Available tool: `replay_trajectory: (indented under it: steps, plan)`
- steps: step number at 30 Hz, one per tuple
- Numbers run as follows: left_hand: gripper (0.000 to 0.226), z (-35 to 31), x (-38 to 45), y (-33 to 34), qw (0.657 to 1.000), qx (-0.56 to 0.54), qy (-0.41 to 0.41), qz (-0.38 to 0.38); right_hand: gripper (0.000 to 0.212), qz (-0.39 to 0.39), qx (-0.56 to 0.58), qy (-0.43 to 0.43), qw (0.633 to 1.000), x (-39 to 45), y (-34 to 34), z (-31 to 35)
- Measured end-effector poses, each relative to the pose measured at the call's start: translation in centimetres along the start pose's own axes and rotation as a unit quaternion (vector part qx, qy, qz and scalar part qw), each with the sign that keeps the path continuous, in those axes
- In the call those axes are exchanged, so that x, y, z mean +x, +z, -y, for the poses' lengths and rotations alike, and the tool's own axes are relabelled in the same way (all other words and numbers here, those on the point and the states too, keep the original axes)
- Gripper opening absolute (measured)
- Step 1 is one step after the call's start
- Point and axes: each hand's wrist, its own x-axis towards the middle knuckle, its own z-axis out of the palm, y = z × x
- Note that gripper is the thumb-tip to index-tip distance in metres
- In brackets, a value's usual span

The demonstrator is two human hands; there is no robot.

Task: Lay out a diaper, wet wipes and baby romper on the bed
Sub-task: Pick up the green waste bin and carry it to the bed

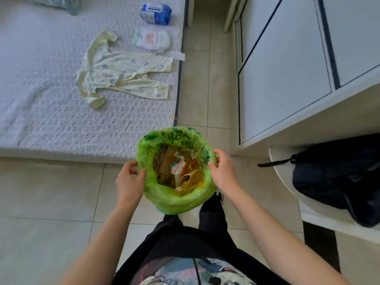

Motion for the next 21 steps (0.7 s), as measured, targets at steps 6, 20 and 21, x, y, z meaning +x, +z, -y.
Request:
replay_trajectory:
  steps: [6,20,21]
  plan:
    - [0.022,-2.0,-0.7,4.4,0.993,-0.029,-0.067,-0.09,0.04,0.086,-0.042,-0.078,0.992,6.7,-3.0,0.7]
    - [0.027,-3.0,-5.8,13.4,0.927,-0.163,-0.229,-0.25,0.044,0.248,-0.179,-0.232,0.923,15.4,-5.4,3.0]
    - [0.028,-2.4,-5.9,13.6,0.919,-0.174,-0.244,-0.256,0.044,0.257,-0.19,-0.24,0.916,15.5,-4.9,3.3]
